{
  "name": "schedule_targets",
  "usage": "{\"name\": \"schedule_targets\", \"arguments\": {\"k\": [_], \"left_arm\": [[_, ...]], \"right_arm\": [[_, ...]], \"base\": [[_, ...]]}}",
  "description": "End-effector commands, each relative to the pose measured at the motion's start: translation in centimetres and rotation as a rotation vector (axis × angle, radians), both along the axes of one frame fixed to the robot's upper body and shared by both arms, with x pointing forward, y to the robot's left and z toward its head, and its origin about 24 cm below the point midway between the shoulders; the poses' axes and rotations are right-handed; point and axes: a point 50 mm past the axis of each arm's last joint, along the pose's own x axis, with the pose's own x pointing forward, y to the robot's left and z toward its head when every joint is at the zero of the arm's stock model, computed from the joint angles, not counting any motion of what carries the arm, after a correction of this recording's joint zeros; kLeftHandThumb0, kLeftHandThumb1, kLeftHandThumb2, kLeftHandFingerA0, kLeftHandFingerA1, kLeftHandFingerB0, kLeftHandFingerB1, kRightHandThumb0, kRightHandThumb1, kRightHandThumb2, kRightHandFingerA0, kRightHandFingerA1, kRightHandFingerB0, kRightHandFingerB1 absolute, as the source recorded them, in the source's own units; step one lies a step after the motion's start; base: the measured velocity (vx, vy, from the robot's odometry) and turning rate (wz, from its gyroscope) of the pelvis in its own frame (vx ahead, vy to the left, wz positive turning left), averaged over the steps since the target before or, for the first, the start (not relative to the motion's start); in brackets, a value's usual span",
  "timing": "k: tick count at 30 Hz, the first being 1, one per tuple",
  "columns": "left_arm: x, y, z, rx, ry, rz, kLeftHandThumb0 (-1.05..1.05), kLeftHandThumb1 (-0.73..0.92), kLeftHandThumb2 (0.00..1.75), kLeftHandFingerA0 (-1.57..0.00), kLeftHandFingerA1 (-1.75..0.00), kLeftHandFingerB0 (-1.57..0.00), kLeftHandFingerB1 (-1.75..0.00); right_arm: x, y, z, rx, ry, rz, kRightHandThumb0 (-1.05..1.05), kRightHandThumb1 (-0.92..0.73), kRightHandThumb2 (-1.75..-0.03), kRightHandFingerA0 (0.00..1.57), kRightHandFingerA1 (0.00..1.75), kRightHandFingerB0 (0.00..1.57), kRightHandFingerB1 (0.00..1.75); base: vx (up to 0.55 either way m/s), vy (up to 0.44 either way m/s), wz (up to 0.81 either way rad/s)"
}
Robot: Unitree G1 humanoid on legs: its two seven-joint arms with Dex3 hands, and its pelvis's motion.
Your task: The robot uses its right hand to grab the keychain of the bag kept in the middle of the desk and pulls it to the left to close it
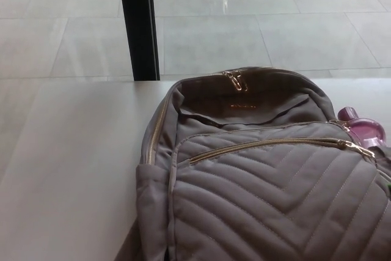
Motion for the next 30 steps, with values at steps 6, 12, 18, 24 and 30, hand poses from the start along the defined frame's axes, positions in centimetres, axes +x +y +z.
{"name": "schedule_targets", "arguments": {"k": [6, 12, 18, 24, 30], "left_arm": [[-0.1, 0.6, 0.5, 0.042, 0.003, 0.003, -1.05, 0.43, 0.62, -1.0, -1.13, -0.88, -1.11], [-0.1, 0.7, 0.5, 0.036, 0.002, 0.009, -1.05, 0.41, 0.61, -1.03, -1.11, -0.9, -1.09], [0.0, 0.5, 0.4, 0.033, -0.005, -0.001, -1.05, 0.44, 0.61, -1.01, -1.11, -0.87, -1.09], [-0.4, 0.6, 0.3, 0.04, 0.001, 0.01, -1.05, 0.46, 0.64, -1.0, -1.11, -0.84, -1.14], [-0.7, 0.8, 0.4, 0.048, 0.003, 0.017, -1.05, 0.47, 0.65, -1.01, -1.11, -0.84, -1.15]], "right_arm": [[-0.7, 0.7, -2.1, -0.101, 0.164, 0.045, -0.51, -0.61, -0.59, 0.64, 0.59, 0.32, 0.31], [-0.7, 1.6, -2.3, -0.091, 0.157, 0.078, -0.53, -0.6, -0.59, 0.69, 0.6, 0.33, 0.31], [-0.5, 4.1, -1.4, -0.092, 0.095, 0.167, -0.55, -0.61, -0.59, 0.69, 0.6, 0.32, 0.31], [0.1, 4.7, -0.3, -0.096, -0.004, 0.185, -0.46, -0.68, -0.6, 0.7, 0.61, 0.34, 0.32], [0.7, 4.0, 1.4, -0.149, -0.106, 0.152, -0.33, -0.74, -0.62, 0.68, 0.76, 0.39, 0.33]], "base": [[0.0, 0.0, 0.0], [0.0, 0.0, 0.0], [0.0, 0.0, 0.0], [0.0, 0.0, 0.0], [0.0, 0.0, 0.0]]}}
